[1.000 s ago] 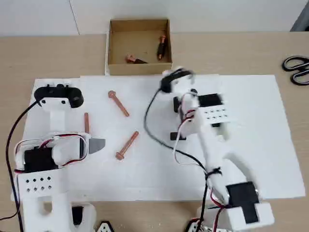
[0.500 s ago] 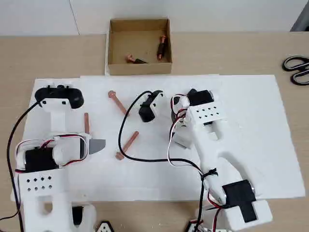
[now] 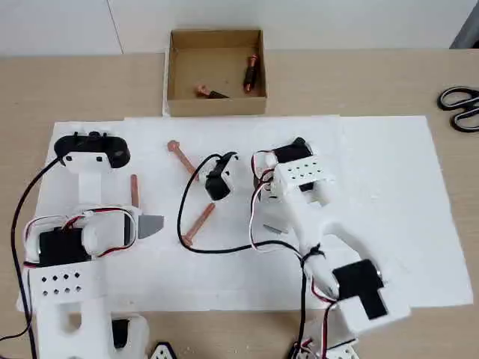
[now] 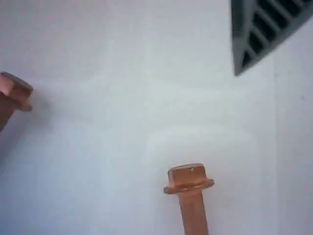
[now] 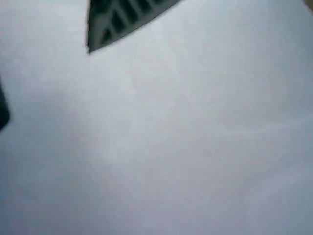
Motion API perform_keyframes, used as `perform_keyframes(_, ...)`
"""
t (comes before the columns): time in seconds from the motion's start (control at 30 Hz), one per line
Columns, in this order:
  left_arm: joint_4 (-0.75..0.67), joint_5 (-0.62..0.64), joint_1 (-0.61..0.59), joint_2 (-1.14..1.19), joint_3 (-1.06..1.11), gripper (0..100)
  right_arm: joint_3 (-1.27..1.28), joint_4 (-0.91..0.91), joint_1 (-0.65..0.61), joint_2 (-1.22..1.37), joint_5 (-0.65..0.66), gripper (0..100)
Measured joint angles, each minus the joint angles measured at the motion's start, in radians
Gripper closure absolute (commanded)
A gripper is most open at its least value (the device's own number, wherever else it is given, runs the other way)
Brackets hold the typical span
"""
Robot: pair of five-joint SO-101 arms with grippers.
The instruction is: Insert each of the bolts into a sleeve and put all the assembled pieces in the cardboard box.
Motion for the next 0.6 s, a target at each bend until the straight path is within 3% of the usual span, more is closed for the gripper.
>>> perform_keyframes(0.37, 0.0, 0.0, 0.0, 0.0, 0.0, 66, -0.02, -0.054, -0.005, 0.095, 0.002, 72.9)
perform_keyframes(0.6, 0.0, 0.0, 0.0, 0.0, 0.0, 66, -0.051, -0.061, 0.008, 0.114, 0.002, 86.5)
